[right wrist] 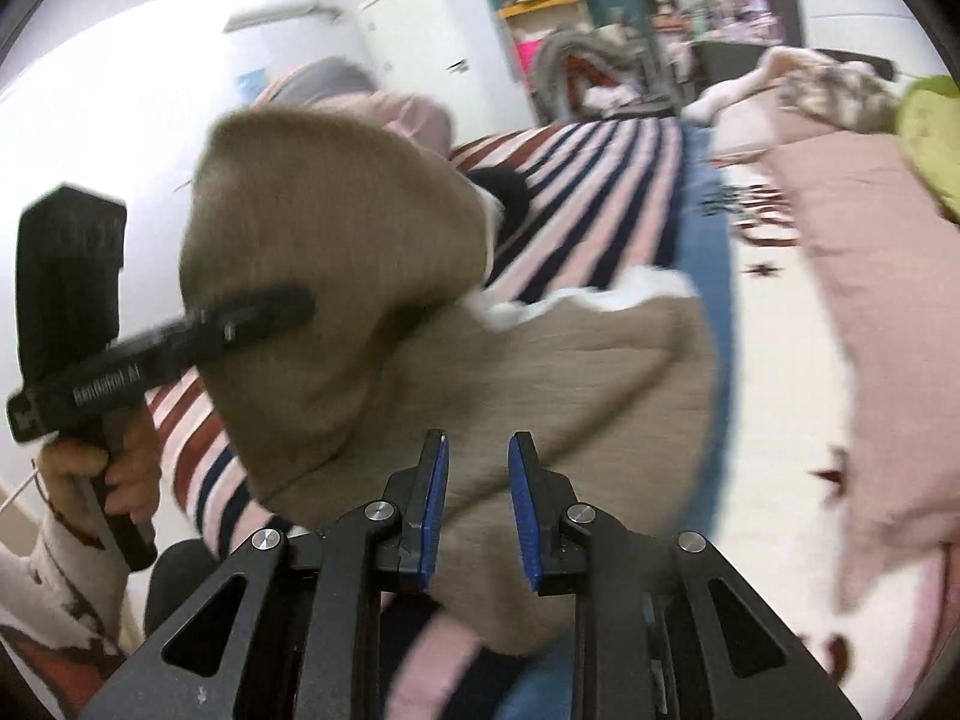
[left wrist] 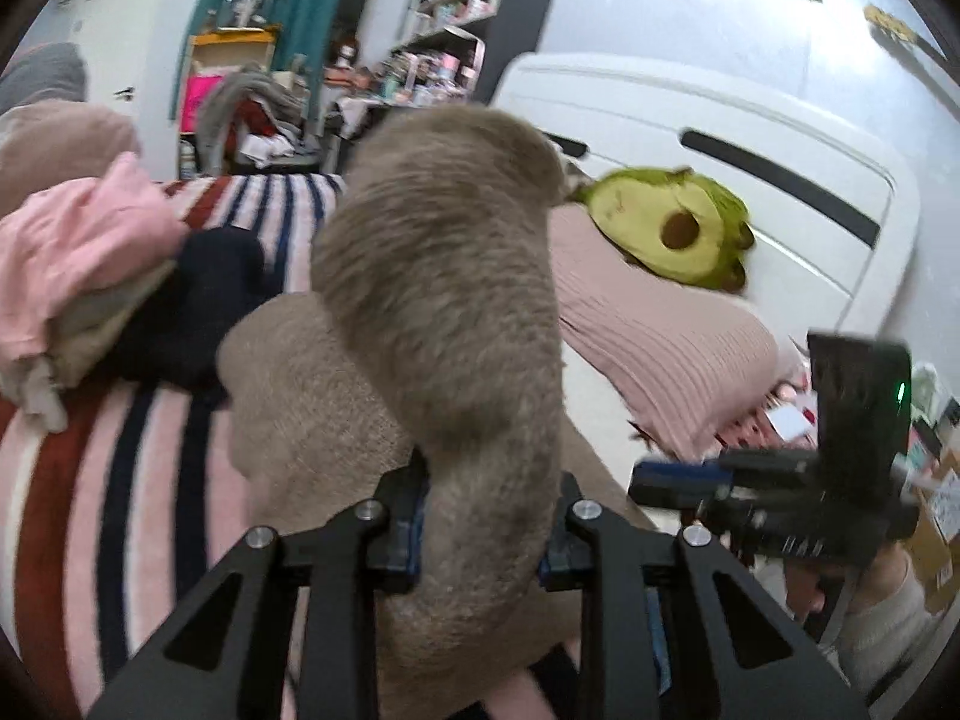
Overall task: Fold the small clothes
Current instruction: 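Fold the held side over the sweater with the left gripper and open, then grasp the folded sweater bundle with the right gripper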
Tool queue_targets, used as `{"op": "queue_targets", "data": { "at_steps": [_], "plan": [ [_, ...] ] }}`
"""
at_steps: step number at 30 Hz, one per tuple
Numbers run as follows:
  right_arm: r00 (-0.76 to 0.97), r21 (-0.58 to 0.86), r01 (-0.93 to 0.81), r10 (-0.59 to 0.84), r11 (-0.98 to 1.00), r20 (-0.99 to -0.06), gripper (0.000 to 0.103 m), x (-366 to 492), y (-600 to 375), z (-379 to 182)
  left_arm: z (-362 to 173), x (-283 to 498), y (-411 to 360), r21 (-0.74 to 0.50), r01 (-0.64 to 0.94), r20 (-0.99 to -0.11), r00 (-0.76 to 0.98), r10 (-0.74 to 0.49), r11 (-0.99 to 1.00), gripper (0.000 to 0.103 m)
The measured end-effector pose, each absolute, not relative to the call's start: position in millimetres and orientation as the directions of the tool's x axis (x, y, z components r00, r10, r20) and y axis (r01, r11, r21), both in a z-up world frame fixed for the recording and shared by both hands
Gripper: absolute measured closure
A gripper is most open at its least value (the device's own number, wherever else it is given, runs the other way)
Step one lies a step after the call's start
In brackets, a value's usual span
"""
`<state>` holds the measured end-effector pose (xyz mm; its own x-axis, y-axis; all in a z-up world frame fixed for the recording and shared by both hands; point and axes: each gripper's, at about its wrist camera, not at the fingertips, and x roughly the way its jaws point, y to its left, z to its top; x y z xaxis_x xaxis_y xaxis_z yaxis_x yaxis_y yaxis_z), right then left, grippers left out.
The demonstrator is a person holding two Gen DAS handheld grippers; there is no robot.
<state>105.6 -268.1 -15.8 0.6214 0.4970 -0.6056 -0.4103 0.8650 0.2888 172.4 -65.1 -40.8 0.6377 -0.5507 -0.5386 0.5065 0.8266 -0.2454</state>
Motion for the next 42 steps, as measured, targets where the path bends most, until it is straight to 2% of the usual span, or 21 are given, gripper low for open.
{"op": "queue_targets", "data": {
  "at_steps": [4,10,12,14,16,18,23,26,28,30,34,36,39,42],
  "plan": [
    [0.671,0.303,-0.348,0.461,0.887,-0.58,0.086,97,-301,-12,-59,170,-101,-0.236,0.565,-0.59,0.563,-0.579,0.791,0.082],
    [0.699,0.313,-0.295,0.427,0.903,-0.574,0.085,95,-325,-14,-79,156,-132,-0.1,0.616,-0.654,0.551,-0.518,0.781,0.081],
    [0.696,0.33,-0.287,0.433,0.899,-0.573,0.079,95,-331,-15,-78,153,-133,-0.089,0.63,-0.655,0.546,-0.522,0.771,0.074],
    [0.692,0.36,-0.286,0.452,0.888,-0.563,0.072,98,-334,-14,-77,151,-132,-0.101,0.654,-0.652,0.525,-0.546,0.75,0.054],
    [0.693,0.377,-0.294,0.467,0.878,-0.549,0.068,101,-334,-9,-77,148,-130,-0.114,0.674,-0.645,0.508,-0.571,0.73,0.043],
    [0.702,0.376,-0.3,0.47,0.876,-0.535,0.061,103,-330,-1,-74,141,-131,-0.108,0.685,-0.641,0.506,-0.577,0.721,0.039],
    [0.718,0.348,-0.347,0.486,0.871,-0.499,0.055,114,-319,24,-66,131,-116,-0.163,0.708,-0.614,0.473,-0.632,0.687,0.031],
    [0.706,0.315,-0.398,0.507,0.862,-0.494,0.041,125,-303,42,-58,126,-97,-0.199,0.696,-0.585,0.48,-0.653,0.69,0.031],
    [0.67,0.3,-0.431,0.524,0.851,-0.525,0.031,139,-289,50,-49,121,-80,-0.208,0.676,-0.554,0.515,-0.654,0.707,0.031],
    [0.619,0.301,-0.458,0.543,0.836,-0.567,0.029,151,-275,50,-37,118,-56,-0.211,0.646,-0.518,0.563,-0.644,0.734,0.031],
    [0.526,0.277,-0.449,0.502,0.85,-0.687,0.026,173,-257,39,-31,126,-14,-0.208,0.541,-0.509,0.651,-0.563,0.815,0.03],
    [0.453,0.323,-0.415,0.501,0.85,-0.737,0.019,184,-256,26,-35,135,6,-0.234,0.492,-0.51,0.672,-0.537,0.839,0.03],
    [0.341,0.45,-0.348,0.558,0.822,-0.756,0.017,192,-262,3,-44,147,28,-0.29,0.439,-0.51,0.681,-0.525,0.85,0.03],
    [0.282,0.458,-0.321,0.546,0.829,-0.789,0.017,192,-257,-16,-53,160,36,-0.325,0.401,-0.528,0.674,-0.516,0.856,0.03]
  ]
}}
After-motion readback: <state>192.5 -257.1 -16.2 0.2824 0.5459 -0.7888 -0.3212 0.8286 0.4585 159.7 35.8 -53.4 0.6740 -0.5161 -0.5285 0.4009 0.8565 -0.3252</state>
